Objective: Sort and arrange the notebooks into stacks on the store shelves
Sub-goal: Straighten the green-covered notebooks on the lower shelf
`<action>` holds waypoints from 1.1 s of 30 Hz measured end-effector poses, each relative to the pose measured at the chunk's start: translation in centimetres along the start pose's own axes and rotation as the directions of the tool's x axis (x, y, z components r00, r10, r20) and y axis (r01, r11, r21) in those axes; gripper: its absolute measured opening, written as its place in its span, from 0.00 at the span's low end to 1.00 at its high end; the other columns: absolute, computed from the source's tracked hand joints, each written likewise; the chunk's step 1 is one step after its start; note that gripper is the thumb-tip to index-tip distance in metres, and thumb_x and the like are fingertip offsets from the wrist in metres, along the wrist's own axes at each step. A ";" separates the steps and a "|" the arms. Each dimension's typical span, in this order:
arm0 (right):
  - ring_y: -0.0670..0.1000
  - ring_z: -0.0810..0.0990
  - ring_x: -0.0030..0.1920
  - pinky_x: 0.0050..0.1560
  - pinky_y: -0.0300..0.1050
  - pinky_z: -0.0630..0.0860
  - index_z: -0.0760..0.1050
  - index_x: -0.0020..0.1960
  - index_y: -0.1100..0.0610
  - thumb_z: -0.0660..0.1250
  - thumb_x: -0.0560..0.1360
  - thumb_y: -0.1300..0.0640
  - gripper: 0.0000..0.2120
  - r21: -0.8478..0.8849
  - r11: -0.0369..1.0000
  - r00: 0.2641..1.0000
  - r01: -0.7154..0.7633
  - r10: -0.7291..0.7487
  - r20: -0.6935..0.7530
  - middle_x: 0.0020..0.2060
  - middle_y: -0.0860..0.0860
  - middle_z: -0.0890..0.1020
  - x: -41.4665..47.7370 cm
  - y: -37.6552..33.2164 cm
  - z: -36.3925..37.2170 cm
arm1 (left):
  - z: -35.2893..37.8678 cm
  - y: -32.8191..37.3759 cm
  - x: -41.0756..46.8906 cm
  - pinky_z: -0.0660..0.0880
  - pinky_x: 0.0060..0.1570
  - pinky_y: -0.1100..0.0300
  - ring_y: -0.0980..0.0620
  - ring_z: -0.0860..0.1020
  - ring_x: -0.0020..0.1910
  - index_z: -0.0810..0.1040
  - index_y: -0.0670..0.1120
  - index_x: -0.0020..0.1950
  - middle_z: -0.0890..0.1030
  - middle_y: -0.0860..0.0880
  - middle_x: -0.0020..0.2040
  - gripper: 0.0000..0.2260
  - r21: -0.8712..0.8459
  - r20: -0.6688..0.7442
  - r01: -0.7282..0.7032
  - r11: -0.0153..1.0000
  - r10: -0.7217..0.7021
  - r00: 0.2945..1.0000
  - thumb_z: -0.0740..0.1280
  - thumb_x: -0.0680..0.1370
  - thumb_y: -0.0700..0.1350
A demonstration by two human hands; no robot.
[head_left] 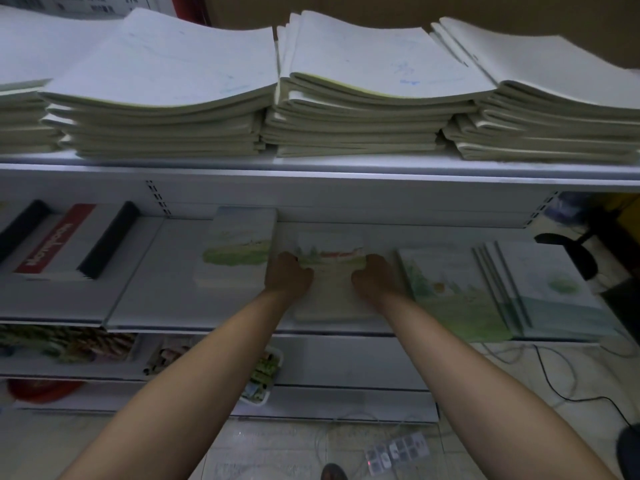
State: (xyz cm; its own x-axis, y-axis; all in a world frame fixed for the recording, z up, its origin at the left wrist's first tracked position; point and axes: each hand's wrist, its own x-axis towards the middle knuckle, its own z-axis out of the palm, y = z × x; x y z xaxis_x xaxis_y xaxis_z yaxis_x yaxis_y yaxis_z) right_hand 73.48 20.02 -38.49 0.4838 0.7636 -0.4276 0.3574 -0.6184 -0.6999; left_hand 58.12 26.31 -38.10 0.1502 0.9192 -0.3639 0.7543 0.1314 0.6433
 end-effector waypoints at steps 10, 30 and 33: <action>0.63 0.72 0.68 0.65 0.51 0.73 0.68 0.69 0.62 0.63 0.77 0.61 0.21 -0.206 0.979 0.995 -0.007 -0.014 -0.103 0.68 0.63 0.71 0.9 -0.9 0.3 | 1.5 2.2 0.0 0.57 0.78 0.46 0.39 0.55 0.81 0.54 0.40 0.81 0.58 0.41 0.82 0.28 0.369 0.031 0.032 0.929 -0.046 0.998 0.58 0.84 0.46; 0.60 0.78 0.62 0.55 0.48 0.77 0.51 0.82 0.48 0.71 0.71 0.62 0.45 -0.518 0.754 0.914 0.403 -0.356 0.193 0.65 0.59 0.77 -1.7 4.3 -0.9 | 1.2 -3.9 -2.3 0.72 0.64 0.54 0.38 0.69 0.71 0.57 0.53 0.83 0.68 0.40 0.72 0.40 0.442 0.232 -0.337 0.831 0.257 0.938 0.74 0.75 0.45; 0.59 0.74 0.68 0.64 0.48 0.74 0.57 0.80 0.46 0.74 0.70 0.59 0.44 -0.492 0.787 0.928 0.373 -0.319 0.194 0.71 0.56 0.74 -0.5 3.9 -1.2 | 0.6 -3.2 -1.6 0.66 0.73 0.53 0.42 0.63 0.78 0.59 0.50 0.83 0.65 0.43 0.79 0.40 0.407 0.231 -0.343 0.847 0.267 0.935 0.75 0.75 0.42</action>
State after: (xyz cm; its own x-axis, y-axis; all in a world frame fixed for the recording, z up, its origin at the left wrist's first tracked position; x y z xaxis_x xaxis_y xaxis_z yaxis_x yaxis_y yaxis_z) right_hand 75.63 16.95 -40.31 0.1798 0.9416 -0.2848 0.8548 -0.2928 -0.4285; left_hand 55.85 24.24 -40.00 0.4900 0.8091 -0.3244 0.8472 -0.3545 0.3956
